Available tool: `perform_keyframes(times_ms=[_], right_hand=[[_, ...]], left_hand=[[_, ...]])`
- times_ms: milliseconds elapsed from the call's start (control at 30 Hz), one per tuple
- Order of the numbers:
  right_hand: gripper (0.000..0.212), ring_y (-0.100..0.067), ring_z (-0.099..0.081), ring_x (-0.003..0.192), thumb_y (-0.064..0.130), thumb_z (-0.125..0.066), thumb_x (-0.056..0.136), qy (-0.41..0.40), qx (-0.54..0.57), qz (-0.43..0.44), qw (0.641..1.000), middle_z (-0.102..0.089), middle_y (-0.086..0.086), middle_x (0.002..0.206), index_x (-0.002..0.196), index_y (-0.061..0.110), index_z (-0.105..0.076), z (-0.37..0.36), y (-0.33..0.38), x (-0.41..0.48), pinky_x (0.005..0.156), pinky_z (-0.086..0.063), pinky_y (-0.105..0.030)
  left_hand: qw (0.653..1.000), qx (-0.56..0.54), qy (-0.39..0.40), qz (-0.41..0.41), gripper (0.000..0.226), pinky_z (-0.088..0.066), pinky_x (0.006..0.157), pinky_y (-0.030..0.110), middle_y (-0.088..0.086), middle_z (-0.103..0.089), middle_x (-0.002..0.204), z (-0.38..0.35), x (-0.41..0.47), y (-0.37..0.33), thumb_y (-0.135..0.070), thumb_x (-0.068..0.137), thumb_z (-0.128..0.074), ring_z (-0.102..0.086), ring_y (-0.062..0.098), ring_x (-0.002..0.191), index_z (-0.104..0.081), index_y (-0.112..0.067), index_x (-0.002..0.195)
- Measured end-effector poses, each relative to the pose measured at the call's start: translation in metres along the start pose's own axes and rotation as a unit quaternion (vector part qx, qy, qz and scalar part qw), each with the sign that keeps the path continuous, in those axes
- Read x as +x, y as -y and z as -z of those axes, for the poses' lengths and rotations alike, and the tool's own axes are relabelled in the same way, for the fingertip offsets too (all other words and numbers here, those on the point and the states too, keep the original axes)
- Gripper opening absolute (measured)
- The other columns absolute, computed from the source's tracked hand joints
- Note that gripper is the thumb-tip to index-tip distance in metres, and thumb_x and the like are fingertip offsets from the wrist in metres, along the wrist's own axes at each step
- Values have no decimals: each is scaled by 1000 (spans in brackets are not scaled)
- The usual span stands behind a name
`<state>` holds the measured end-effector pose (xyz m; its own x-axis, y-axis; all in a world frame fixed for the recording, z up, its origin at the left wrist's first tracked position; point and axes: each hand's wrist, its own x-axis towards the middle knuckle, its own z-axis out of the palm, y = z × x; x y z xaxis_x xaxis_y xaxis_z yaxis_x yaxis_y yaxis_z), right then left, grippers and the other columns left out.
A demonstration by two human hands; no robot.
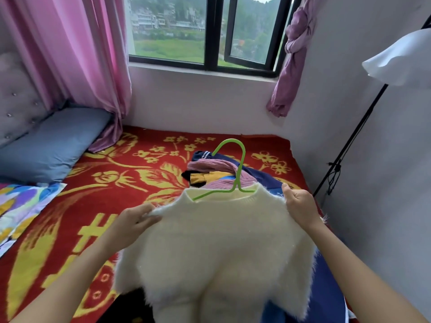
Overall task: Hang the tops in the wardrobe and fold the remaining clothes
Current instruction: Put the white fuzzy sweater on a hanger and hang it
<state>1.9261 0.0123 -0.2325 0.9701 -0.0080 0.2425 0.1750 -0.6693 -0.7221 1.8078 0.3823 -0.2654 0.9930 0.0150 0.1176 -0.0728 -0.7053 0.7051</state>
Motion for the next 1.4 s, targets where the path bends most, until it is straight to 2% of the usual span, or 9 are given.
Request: perform_keyframes(times_ms=[233, 400, 533, 767, 900, 1067, 1200, 1300, 1400], right_hand=[[71, -9, -27, 39, 34, -40, 99, 56, -17, -7, 998, -31, 8, 29, 31, 19, -26, -4, -25, -9, 49, -20, -28], [67, -8, -26, 39, 36, -39, 98, 61, -6, -9, 998, -32, 9, 29, 35, 21, -24, -7, -22, -5, 48, -19, -27], [69, -11, -25, 42, 32, -42, 98, 84, 2, 23, 996, -30, 8, 30, 34, 20, -21, -21, -9, -1, 49, -18, -31], [63, -12, -26, 42, 31, -44, 98, 184, 1, 104, 977, -26, 5, 31, 40, 20, -19, -63, 20, -7, 50, -18, -35], [58, -14, -24, 44, 32, -43, 98, 267, -5, 179, 947, -22, 7, 41, 46, 22, -20, -94, 51, -22, 51, -15, -35], [56, -16, -25, 44, 37, -40, 98, 312, -9, 244, 918, -24, 3, 45, 48, 19, -23, -112, 93, -49, 52, -16, -34], [57, -17, -25, 44, 37, -41, 97, 321, 19, 274, 906, -24, 2, 43, 47, 18, -22, -118, 143, -77, 52, -18, -33], [59, -17, -26, 44, 35, -42, 97, 322, 49, 305, 895, -27, 2, 43, 45, 17, -23, -126, 189, -122, 53, -20, -32], [55, -10, -25, 44, 31, -48, 96, 350, 62, 367, 860, -27, 8, 44, 47, 20, -26, -133, 227, -172, 49, -22, -31]], left_hand=[[997, -31, 65, 25, 15, -51, 82, 45, 8, -70, 90, -17, -4, 4, -22, 91, -60, -65, 26, 87, -63, -29, 103], [998, -44, 41, 31, 16, -49, 79, 44, 11, -70, 87, -14, -12, 3, -16, 91, -59, -64, 32, 86, -66, -30, 95], [996, -61, -31, 60, 31, -45, 75, 11, -14, -71, 89, -5, -36, 3, -9, 89, -61, -62, -7, 86, -66, -40, 91], [972, -83, -144, 169, 40, -46, 76, 16, -22, -70, 92, -9, -119, 3, -8, 86, -63, -60, -10, 88, -69, -47, 85], [938, -112, -223, 240, 27, -43, 71, 2, -24, -69, 93, -22, -187, 3, -12, 87, -62, -60, -12, 92, -67, -38, 93], [912, -124, -299, 250, 20, -41, 81, 2, -26, -68, 96, -13, -250, -10, -26, 79, -60, -59, -14, 95, -67, -38, 95], [890, -87, -372, 247, 28, -40, 81, 0, -18, -71, 93, 7, -297, -16, -9, 83, -63, -57, -19, 87, -66, -35, 91], [872, -60, -424, 235, 15, -39, 81, 1, 0, -68, 97, 34, -349, -32, -41, 84, -62, -56, -19, 85, -64, -31, 94], [847, -13, -478, 232, 47, -38, 80, 1, -5, -65, 94, 58, -412, -45, -72, 73, -53, -56, -18, 85, -63, -31, 94]])
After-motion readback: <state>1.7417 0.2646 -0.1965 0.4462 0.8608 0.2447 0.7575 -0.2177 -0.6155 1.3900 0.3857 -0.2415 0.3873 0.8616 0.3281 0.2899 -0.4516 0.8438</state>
